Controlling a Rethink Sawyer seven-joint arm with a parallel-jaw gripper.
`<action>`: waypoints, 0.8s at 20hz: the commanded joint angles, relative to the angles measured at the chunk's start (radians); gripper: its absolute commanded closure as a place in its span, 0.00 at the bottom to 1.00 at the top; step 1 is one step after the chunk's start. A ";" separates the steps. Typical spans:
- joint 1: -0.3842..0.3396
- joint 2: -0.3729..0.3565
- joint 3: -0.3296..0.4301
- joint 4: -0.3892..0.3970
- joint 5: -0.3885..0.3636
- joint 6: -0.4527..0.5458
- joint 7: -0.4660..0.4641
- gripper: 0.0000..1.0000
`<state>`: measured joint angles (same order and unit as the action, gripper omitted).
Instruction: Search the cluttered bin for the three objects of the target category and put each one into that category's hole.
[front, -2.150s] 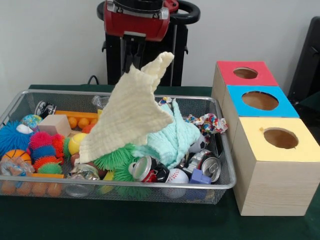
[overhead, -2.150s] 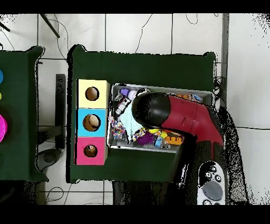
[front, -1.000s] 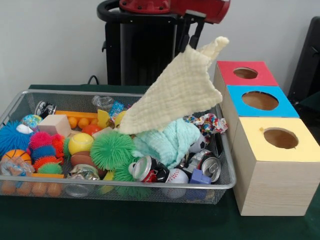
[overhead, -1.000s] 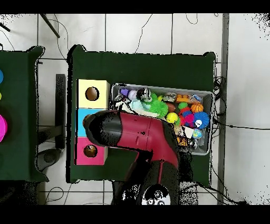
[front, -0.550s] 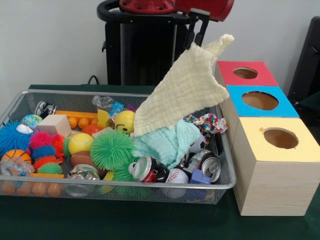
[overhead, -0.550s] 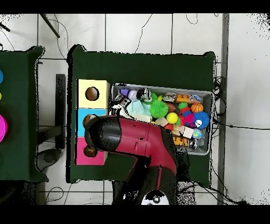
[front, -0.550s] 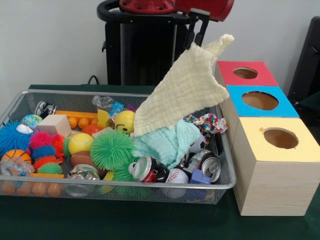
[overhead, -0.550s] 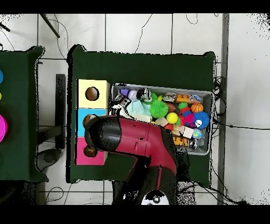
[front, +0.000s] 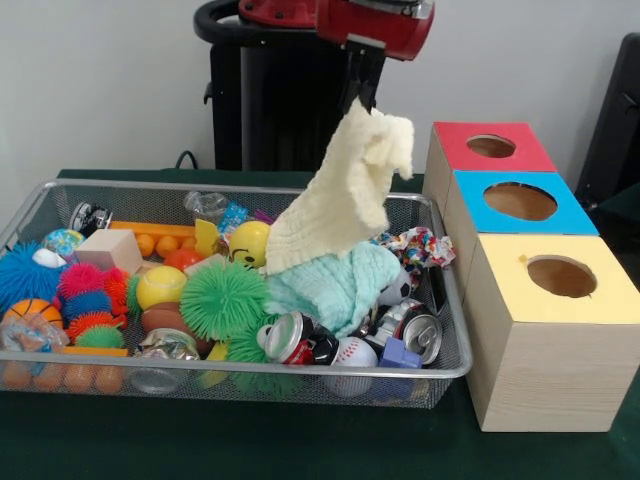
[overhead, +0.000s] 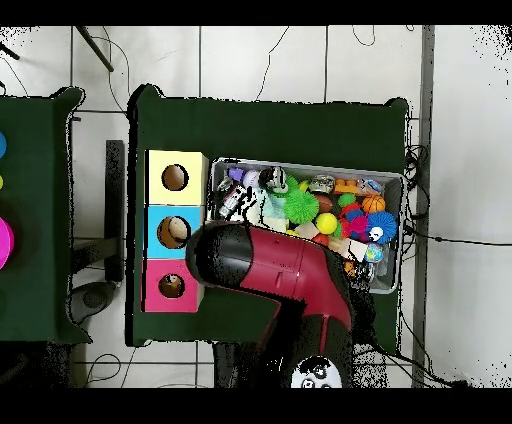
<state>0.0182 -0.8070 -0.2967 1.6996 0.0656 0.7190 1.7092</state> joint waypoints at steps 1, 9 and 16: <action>-0.085 0.111 0.115 0.080 0.017 -0.157 0.129 1.00; -0.131 0.226 0.172 0.068 0.006 -0.338 0.138 1.00; -0.122 0.279 0.170 0.026 0.014 -0.325 0.148 1.00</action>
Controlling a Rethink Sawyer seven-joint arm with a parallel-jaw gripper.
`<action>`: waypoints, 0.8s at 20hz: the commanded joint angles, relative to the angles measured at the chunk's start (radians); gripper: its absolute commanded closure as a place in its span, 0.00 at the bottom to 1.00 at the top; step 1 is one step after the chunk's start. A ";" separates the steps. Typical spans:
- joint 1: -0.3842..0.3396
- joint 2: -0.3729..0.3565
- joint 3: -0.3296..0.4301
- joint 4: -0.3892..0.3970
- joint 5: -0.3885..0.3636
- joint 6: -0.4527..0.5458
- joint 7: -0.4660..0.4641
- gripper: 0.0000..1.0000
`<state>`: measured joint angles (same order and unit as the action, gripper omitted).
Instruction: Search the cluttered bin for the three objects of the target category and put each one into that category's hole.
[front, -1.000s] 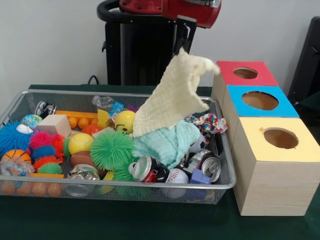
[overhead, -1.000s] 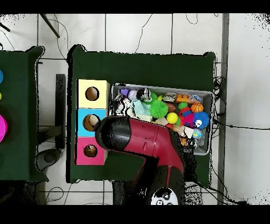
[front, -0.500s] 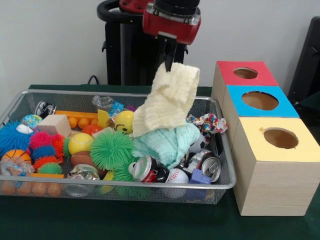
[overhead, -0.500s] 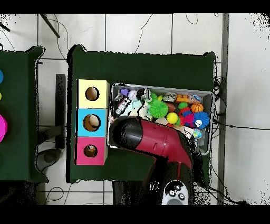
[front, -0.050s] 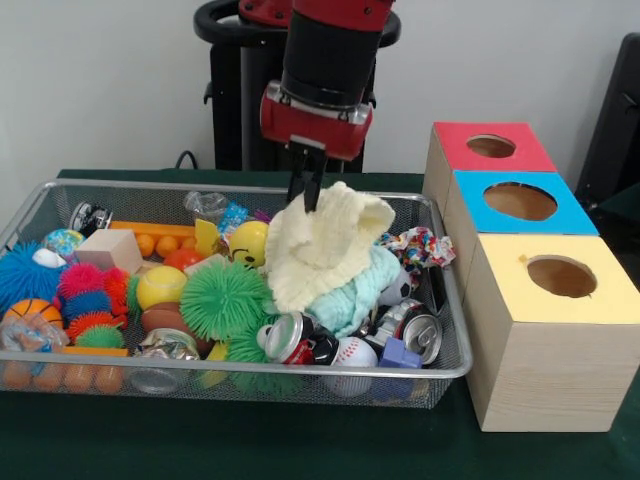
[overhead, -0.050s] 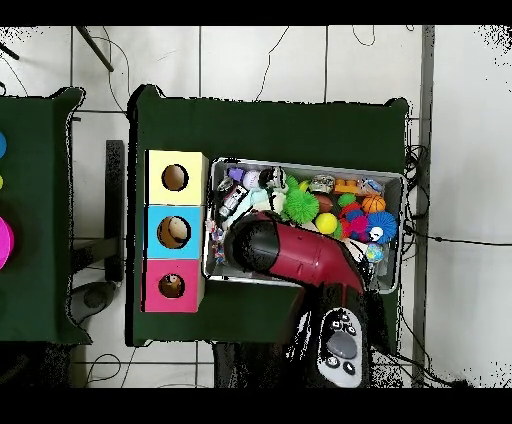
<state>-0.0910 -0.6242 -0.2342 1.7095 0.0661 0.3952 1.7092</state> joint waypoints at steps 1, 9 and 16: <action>-0.007 0.101 0.098 0.009 0.022 0.016 0.159 1.00; -0.008 0.105 0.090 -0.014 0.008 0.048 0.125 0.00; -0.039 0.092 0.069 -0.073 -0.012 0.116 0.075 0.00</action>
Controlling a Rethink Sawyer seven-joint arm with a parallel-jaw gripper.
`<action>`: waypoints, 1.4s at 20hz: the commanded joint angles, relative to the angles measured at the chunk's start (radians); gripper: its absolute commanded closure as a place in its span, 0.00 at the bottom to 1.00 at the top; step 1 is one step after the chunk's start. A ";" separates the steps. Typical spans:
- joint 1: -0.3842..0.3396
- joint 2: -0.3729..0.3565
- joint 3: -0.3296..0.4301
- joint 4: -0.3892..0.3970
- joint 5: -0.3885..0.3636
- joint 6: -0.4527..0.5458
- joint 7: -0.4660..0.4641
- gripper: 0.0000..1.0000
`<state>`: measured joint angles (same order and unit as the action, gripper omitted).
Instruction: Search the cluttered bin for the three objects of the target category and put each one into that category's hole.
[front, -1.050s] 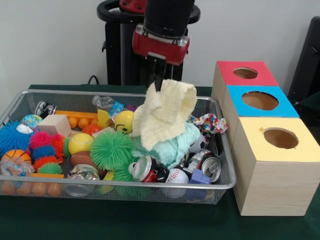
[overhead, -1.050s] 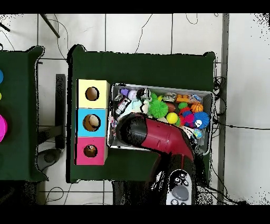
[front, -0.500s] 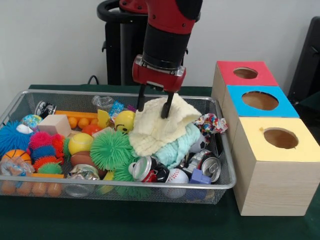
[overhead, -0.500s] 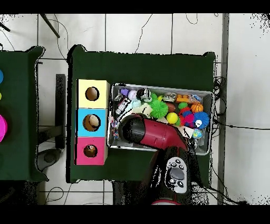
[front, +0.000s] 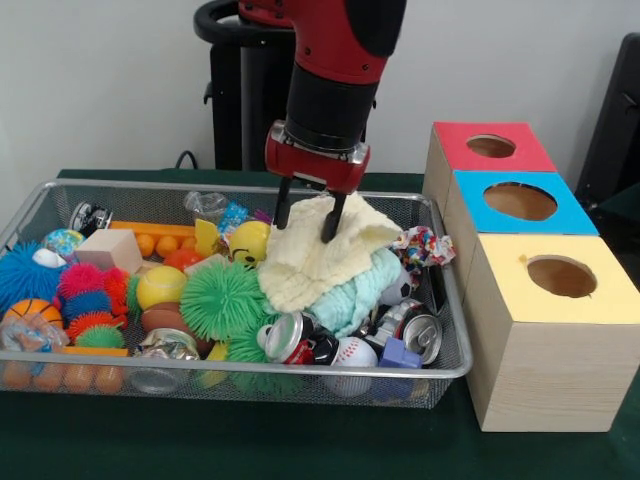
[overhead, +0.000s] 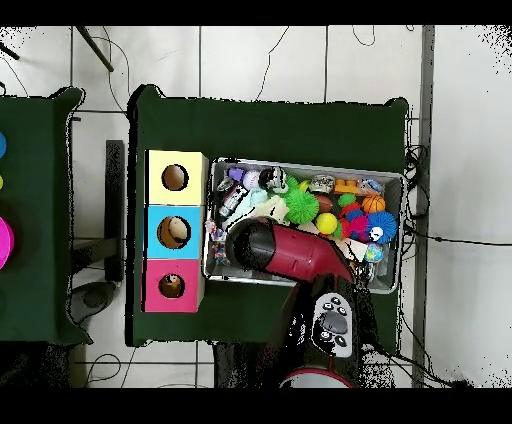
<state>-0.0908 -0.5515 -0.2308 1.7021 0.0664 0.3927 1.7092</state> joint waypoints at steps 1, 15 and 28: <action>-0.053 0.017 0.063 -0.071 -0.013 0.119 0.069 0.00; -0.229 0.064 0.107 -0.235 -0.065 0.207 -0.078 0.00; -0.686 -0.063 0.299 0.071 -0.423 0.114 -0.498 0.00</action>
<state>-0.5701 -0.5660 -0.0987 1.5535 -0.1392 0.5126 1.6734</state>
